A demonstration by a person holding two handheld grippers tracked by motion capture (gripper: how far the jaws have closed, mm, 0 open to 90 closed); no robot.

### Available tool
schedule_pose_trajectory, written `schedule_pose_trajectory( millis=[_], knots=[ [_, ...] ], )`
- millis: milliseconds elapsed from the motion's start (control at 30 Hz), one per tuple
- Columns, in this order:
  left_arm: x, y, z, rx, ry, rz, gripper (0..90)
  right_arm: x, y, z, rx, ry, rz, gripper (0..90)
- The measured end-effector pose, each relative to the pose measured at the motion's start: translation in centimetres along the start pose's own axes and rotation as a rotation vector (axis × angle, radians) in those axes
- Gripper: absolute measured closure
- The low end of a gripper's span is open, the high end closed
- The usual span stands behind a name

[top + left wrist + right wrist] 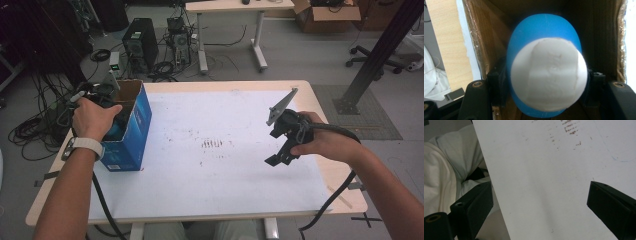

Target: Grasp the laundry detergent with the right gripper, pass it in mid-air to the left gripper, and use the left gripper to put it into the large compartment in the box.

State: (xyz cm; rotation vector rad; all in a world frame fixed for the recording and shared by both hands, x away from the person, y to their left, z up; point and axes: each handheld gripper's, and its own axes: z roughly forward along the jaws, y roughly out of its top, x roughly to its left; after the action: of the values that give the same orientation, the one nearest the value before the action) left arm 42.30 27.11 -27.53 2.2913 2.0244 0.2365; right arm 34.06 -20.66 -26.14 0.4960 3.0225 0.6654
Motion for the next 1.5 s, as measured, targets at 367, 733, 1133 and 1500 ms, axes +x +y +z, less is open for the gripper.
schedule_pose_trajectory(
  millis=[367,733,1133,1500],
  knots=[
    [0.2,0.0,0.0,-0.011,-0.014,-0.005,37.2,0.2,-0.2,-0.1,-0.001,0.001,-0.002,7.3],
    [0.4,-0.2,-0.9,-0.022,-0.024,-0.011,30.2,0.4,-0.2,0.0,0.003,0.002,-0.005,7.4],
    [0.5,-0.4,-2.7,-0.046,-0.005,-0.003,21.2,0.6,-0.2,-0.2,-0.003,-0.002,-0.009,7.6],
    [0.6,-0.7,-5.0,-0.053,-0.001,0.000,19.5,0.9,-0.1,-0.5,-0.005,-0.006,-0.015,7.6]
  ],
)
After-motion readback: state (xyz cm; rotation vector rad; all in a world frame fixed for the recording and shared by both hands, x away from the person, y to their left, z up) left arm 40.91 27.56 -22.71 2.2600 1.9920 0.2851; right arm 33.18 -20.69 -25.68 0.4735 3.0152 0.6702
